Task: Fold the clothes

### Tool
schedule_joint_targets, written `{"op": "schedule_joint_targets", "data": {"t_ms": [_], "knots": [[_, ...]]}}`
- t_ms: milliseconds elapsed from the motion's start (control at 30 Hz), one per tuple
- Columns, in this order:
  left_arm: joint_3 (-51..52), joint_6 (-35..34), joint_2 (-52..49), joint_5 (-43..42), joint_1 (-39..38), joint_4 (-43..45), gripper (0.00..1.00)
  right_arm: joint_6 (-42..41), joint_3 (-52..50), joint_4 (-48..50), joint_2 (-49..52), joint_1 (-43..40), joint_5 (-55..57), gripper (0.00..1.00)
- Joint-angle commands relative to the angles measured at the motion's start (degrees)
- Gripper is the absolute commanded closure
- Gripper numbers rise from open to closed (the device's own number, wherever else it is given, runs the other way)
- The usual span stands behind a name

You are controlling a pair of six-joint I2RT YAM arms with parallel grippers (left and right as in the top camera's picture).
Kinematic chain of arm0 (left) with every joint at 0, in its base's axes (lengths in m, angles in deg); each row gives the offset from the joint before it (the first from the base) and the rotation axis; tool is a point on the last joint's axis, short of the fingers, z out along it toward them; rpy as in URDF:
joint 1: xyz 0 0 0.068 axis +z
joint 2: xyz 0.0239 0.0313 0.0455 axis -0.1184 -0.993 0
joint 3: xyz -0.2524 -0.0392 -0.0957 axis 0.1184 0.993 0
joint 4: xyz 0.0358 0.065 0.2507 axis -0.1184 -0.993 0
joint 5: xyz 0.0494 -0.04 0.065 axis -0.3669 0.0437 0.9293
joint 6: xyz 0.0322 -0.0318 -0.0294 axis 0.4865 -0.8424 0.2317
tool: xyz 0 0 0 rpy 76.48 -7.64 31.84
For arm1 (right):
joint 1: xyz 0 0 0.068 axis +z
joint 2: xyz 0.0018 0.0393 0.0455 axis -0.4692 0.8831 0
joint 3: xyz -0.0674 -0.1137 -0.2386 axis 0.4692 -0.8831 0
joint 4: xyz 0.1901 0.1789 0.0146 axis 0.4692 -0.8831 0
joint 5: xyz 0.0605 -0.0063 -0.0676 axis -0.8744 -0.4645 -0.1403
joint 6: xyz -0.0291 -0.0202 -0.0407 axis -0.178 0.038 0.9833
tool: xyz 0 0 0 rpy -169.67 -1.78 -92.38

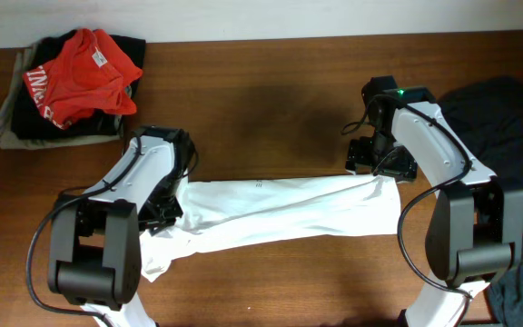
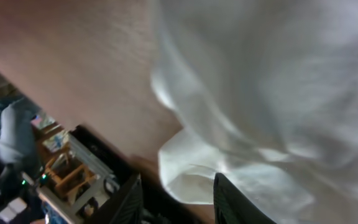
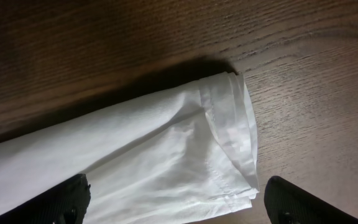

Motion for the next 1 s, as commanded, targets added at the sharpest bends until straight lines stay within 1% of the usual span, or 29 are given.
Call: {"op": "schedule_joint_targets", "data": {"t_ms": [0, 67, 133, 200, 233, 333, 367, 567, 700, 867, 900, 967], "knots": [[-0.15, -8.74, 1.14, 6.25, 0.26, -3.21, 0.63, 0.0, -0.35, 0.17, -1.51, 0.31, -0.11, 0.07], [-1.66, -12.24, 1.79, 8.04, 0.26, -5.51, 0.62, 0.0, -0.35, 0.26, -1.51, 0.31, -0.11, 0.07], [-4.24, -12.81, 3.37, 8.04, 0.2, -6.56, 0.62, 0.0, -0.35, 0.44, -1.51, 0.31, -0.11, 0.07], [-5.97, -12.59, 4.83, 6.54, -0.2, -6.19, 0.58, -0.02, -0.35, 0.55, -1.51, 0.31, -0.13, 0.07], [-6.82, -9.94, 5.77, 4.07, -0.81, -4.76, 0.58, -0.02, -0.35, 0.68, -1.51, 0.31, -0.13, 0.07], [-6.91, 1.11, 6.78, -5.88, -3.43, 1.42, 0.58, -0.04, -0.35, 1.01, -1.51, 0.31, -0.24, 0.07], [-6.73, 2.51, 6.58, -8.0, -4.39, 2.75, 0.58, -0.04, -0.35, 1.07, -1.51, 0.31, -0.39, 0.07], [-2.6, 2.84, 6.43, -10.8, -9.16, 11.08, 0.57, 0.0, -0.35, 0.98, -1.49, 0.31, -1.03, 0.07], [0.17, 2.84, 6.19, -11.72, -9.35, 12.68, 0.58, 0.0, -0.35, 0.98, -1.51, 0.31, -1.22, 0.07], [4.85, 2.82, 5.2, -11.74, -9.35, 15.76, 0.66, 0.0, -0.35, 0.96, -1.51, 0.31, -1.22, 0.07], [5.53, 2.82, 5.14, -11.72, -9.35, 15.85, 0.68, 0.0, -0.35, 0.94, -1.51, 0.31, -1.2, 0.07], [5.66, 2.84, 5.16, -11.67, -9.35, 14.32, 0.69, 0.0, -0.35, 0.76, -1.51, 0.31, -1.2, 0.07]]}}
